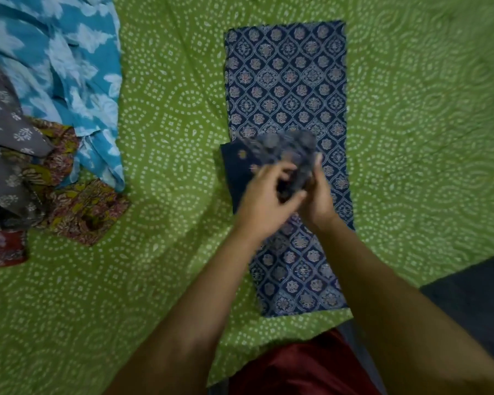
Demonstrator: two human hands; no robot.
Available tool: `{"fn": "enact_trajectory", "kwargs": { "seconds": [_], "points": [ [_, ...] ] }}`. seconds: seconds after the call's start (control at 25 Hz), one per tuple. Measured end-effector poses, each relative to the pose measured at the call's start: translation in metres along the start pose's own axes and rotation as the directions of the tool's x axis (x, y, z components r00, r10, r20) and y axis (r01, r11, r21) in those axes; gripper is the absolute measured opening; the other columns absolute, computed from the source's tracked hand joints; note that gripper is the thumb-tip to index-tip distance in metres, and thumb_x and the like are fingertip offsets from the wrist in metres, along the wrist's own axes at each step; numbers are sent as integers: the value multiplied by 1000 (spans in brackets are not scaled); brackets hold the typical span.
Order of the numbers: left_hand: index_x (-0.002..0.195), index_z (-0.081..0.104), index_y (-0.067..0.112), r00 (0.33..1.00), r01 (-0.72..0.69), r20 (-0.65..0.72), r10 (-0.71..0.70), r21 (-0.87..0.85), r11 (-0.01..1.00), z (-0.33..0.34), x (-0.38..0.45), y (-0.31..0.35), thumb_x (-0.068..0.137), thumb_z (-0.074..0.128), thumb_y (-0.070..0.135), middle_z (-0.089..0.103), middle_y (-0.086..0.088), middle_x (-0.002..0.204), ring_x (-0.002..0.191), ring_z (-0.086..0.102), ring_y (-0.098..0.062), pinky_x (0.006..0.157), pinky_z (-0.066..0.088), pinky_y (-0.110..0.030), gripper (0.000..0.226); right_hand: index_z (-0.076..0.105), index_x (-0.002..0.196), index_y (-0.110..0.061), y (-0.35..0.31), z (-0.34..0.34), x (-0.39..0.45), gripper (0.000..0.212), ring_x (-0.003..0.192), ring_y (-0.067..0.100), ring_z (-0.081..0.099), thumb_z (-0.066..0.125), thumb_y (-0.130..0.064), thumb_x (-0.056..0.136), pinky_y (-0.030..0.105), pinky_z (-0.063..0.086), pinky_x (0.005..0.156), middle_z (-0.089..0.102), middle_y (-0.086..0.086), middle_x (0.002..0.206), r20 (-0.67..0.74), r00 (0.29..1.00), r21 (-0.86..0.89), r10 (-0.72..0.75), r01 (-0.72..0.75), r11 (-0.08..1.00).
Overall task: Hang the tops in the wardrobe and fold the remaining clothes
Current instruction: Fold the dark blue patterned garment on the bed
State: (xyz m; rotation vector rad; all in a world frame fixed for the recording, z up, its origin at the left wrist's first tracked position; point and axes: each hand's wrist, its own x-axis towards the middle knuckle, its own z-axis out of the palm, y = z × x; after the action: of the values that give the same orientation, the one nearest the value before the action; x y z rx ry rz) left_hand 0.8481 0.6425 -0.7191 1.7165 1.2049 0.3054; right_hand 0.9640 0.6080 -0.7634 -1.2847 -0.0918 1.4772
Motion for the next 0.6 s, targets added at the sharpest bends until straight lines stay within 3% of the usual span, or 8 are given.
{"fn": "enact_trajectory", "kwargs": {
  "seconds": [0.04, 0.12, 0.2, 0.28, 0.36, 0.44, 0.6],
  "points": [
    [128, 49, 25, 987, -48, 155, 31, 105, 993, 22, 3, 15, 87, 62, 42, 51, 3, 124, 108, 54, -16, 88, 51, -35, 46, 74, 90, -18, -13, -10, -7, 59, 91, 22, 67, 27, -52, 100, 33, 55, 77, 70, 8, 95, 26, 1000, 151, -14, 10, 988],
    [137, 42, 21, 987, -133, 139, 81, 432, 892, 53, 16, 15, 94, 44, 54, 44, 1, 135, 121, 46, -20, 96, 43, -38, 54, 76, 94, -15, -32, -35, -10, 62, 93, 23, 68, 31, -57, 96, 36, 55, 80, 71, 9, 98, 26, 998, 224, 52, -56, 973],
    [147, 27, 15, 998, -30, 58, -10, 640, 768, 60, 27, -8, 97, 27, 58, 27, -2, 153, 138, 28, -22, 109, 29, -40, 66, 71, 105, -12, -40, -55, -4, 54, 93, 25, 68, 44, -57, 90, 38, 54, 80, 71, 9, 102, -22, 983, 51, 180, -179, 983],
    [153, 5, 12, 984, 9, 106, -143, 772, 635, 63, 31, -36, 93, 11, 65, 2, -1, 161, 147, 1, -23, 119, 8, -44, 80, 65, 105, -9, -34, -73, 7, 39, 82, 23, 68, 60, -42, 86, 38, 56, 75, 70, 11, 98, -127, 949, -191, 287, -308, 932],
    [152, -9, 12, 964, -17, 147, -223, 866, 500, 63, 29, -57, 88, 0, 70, -12, -2, 160, 147, -12, -23, 119, -4, -48, 87, 58, 99, -7, -23, -85, 18, 20, 76, 22, 64, 64, -23, 89, 38, 56, 72, 66, 14, 95, -262, 922, -306, 286, -360, 881],
    [150, -15, 11, 960, 35, 97, -263, 891, 454, 58, 27, -71, 85, -6, 71, -19, -2, 159, 146, -14, -22, 118, -5, -51, 89, 52, 96, -9, -12, -89, 23, 10, 75, 20, 61, 59, -16, 93, 33, 52, 67, 63, 9, 87, -296, 919, -296, 261, -348, 889],
    [149, -16, 8, 929, 190, -26, -369, 889, 417, 48, 21, -83, 82, -7, 72, -25, -4, 157, 147, -12, -25, 116, -1, -56, 93, 50, 105, -6, -3, -87, 25, 22, 72, 17, 62, 62, -19, 92, 30, 51, 61, 64, 5, 84, -312, 927, -284, 209, -301, 911]
  ]
}}
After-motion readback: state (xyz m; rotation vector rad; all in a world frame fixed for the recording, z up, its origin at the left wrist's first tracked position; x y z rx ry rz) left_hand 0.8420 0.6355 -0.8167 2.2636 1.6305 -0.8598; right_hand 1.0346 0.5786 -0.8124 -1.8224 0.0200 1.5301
